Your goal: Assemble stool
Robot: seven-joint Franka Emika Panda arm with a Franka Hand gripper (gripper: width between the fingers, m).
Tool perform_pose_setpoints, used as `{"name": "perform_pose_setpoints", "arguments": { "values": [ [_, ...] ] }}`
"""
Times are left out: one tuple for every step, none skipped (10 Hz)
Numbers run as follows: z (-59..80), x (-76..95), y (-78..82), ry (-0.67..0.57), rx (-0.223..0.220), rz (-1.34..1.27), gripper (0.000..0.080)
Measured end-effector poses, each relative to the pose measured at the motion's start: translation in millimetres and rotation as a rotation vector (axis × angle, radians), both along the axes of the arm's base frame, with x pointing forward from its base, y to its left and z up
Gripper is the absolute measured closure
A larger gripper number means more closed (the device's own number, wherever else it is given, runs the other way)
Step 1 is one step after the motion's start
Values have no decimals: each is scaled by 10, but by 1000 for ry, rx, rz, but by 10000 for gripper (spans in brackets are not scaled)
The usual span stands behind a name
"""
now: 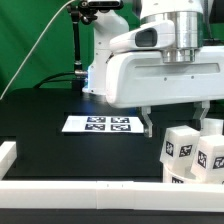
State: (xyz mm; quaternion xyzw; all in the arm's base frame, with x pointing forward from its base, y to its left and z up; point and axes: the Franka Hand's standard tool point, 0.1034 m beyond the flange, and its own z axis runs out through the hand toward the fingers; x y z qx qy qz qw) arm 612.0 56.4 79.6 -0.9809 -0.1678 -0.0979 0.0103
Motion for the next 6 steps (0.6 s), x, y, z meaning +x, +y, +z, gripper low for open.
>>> {"name": "perform_pose_setpoints", "arguments": {
  "values": [
    [-9,-4,3,2,0,-1,150],
    [-11,-5,7,2,1,-2,276],
    [-12,-6,8,2,1,-2,276],
    [-13,-6,5,2,1,-5,466],
    [-13,-6,4,4,6,-32,466],
    [-12,-5,4,4,7,-36,462]
  ]
}}
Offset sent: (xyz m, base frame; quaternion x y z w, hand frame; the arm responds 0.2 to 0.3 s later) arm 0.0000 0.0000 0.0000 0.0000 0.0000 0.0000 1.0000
